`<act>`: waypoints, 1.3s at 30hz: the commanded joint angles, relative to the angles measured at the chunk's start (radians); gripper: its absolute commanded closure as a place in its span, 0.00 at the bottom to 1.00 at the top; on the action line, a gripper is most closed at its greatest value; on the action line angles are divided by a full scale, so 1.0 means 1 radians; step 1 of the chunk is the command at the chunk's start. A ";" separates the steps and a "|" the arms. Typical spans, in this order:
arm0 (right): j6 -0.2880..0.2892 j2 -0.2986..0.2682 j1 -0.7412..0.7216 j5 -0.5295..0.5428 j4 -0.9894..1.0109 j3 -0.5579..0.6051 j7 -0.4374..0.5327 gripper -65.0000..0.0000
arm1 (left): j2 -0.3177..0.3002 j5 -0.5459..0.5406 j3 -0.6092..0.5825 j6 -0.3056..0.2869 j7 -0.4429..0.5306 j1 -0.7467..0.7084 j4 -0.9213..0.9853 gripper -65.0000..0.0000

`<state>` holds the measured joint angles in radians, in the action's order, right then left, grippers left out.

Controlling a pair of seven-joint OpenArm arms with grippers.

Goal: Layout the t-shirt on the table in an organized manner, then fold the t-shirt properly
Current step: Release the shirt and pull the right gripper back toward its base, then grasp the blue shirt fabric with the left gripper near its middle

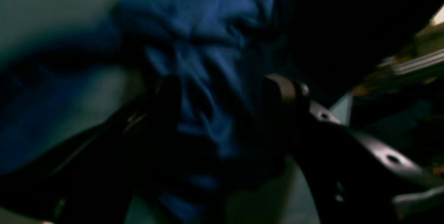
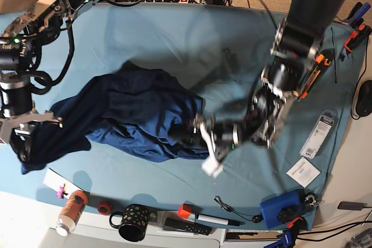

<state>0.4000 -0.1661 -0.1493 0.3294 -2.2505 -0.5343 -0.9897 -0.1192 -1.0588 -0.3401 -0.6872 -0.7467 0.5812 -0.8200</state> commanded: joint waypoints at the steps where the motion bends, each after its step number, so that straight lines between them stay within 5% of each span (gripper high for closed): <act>1: -0.005 -0.014 -0.016 -0.009 -0.012 0.016 0.039 1.00 | 0.005 -0.050 0.003 -0.011 0.021 0.015 -0.019 0.43; 8: -0.005 -0.014 -0.014 -0.069 -0.012 0.031 0.010 1.00 | 0.005 -0.058 0.003 -0.011 -0.015 -0.100 -0.048 0.43; 17: -0.005 -0.030 0.047 -0.068 -0.012 -0.061 0.001 1.00 | 0.005 -0.103 0.003 -0.011 -0.256 -0.139 -0.309 0.43; 25: -0.023 -0.061 0.108 -0.065 0.052 -0.167 -0.014 1.00 | 0.005 0.159 0.002 -0.011 -0.248 -0.138 -0.584 0.53; 32: -0.056 -0.061 0.108 -0.065 0.240 -0.213 -0.027 1.00 | 0.005 0.254 -0.008 -0.011 -0.248 -0.141 -0.627 0.53; 39: -0.060 -0.061 0.108 -0.069 0.349 -0.213 -0.027 1.00 | -0.003 0.489 -0.256 -0.011 -0.116 -0.141 -0.627 0.53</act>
<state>0.3401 -0.2104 -0.0299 0.2592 -1.8862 -0.7452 -1.0428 -0.1314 -0.5453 -0.6064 -0.6933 -0.8791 0.4137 -1.4292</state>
